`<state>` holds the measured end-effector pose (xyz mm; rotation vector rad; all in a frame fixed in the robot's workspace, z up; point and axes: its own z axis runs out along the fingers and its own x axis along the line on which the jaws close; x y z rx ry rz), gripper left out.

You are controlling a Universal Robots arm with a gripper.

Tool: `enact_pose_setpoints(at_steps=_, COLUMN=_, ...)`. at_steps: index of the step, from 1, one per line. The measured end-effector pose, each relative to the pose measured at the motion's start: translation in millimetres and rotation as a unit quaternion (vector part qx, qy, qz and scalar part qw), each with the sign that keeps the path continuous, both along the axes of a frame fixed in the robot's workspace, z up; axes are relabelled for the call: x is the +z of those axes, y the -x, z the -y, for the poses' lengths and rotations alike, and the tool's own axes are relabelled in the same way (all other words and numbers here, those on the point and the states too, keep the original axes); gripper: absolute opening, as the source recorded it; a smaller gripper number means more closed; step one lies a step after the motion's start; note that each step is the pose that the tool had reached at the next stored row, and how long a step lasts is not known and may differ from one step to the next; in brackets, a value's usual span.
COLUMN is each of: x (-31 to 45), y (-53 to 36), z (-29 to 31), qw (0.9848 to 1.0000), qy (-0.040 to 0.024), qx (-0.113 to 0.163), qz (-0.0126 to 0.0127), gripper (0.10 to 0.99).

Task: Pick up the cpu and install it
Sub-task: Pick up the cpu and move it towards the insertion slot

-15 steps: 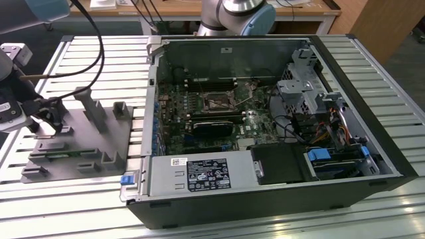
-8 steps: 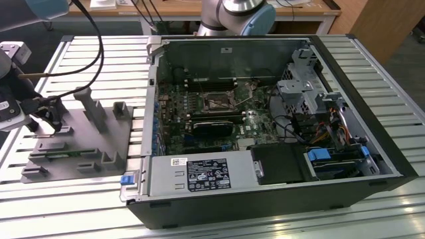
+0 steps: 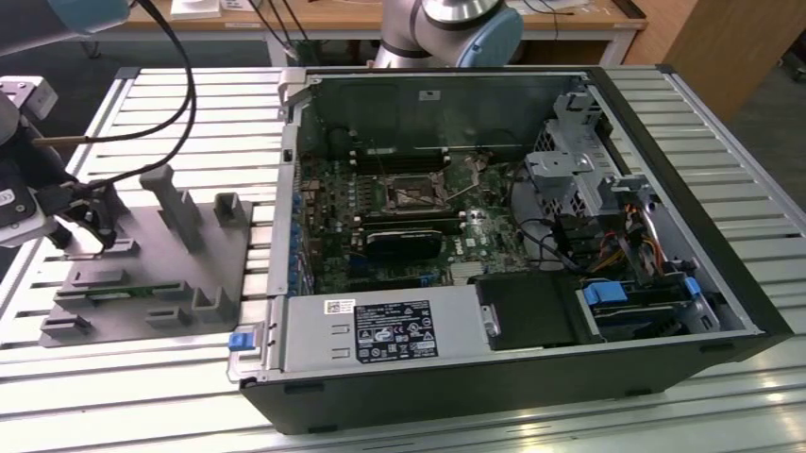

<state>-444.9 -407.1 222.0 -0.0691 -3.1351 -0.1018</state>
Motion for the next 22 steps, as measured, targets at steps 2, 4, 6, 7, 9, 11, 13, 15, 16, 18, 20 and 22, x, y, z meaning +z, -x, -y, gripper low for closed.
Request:
enact_pose_setpoints(at_steps=2, x=0.9, y=0.0, z=0.0, qw=1.0000, qy=0.0000, qx=0.000, qz=0.0000, gripper=0.541)
enact_pose_setpoints(at_steps=4, x=1.8, y=0.0, z=0.0, qw=1.0000, qy=0.0000, qx=0.000, qz=0.0000, gripper=0.541)
enact_pose_setpoints(at_steps=6, x=2.7, y=0.0, z=0.0, qw=1.0000, qy=0.0000, qx=0.000, qz=0.0000, gripper=0.541)
enact_pose_setpoints(at_steps=7, x=3.1, y=0.0, z=0.0, qw=1.0000, qy=-0.0001, qx=0.000, qz=0.0000, gripper=0.541)
enact_pose_setpoints(at_steps=9, x=4.0, y=0.0, z=0.0, qw=1.0000, qy=-0.0001, qx=0.000, qz=0.0000, gripper=0.541)
enact_pose_setpoints(at_steps=11, x=4.8, y=0.0, z=0.0, qw=1.0000, qy=-0.0001, qx=0.000, qz=0.0000, gripper=0.541)
enact_pose_setpoints(at_steps=13, x=5.5, y=0.0, z=0.0, qw=1.0000, qy=-0.0001, qx=0.000, qz=0.0000, gripper=0.541)
enact_pose_setpoints(at_steps=15, x=6.2, y=0.0, z=0.0, qw=1.0000, qy=-0.0001, qx=0.000, qz=0.0000, gripper=0.541)
enact_pose_setpoints(at_steps=16, x=6.6, y=0.0, z=0.0, qw=1.0000, qy=-0.0001, qx=0.000, qz=0.0000, gripper=0.541)
enact_pose_setpoints(at_steps=18, x=7.3, y=0.0, z=0.0, qw=1.0000, qy=-0.0001, qx=0.000, qz=0.0000, gripper=0.541)
enact_pose_setpoints(at_steps=20, x=8.2, y=0.0, z=0.0, qw=1.0000, qy=0.0000, qx=0.000, qz=0.0000, gripper=0.541)
enact_pose_setpoints(at_steps=22, x=9.1, y=0.0, z=0.0, qw=1.0000, qy=0.0000, qx=0.000, qz=-0.0001, gripper=0.541)
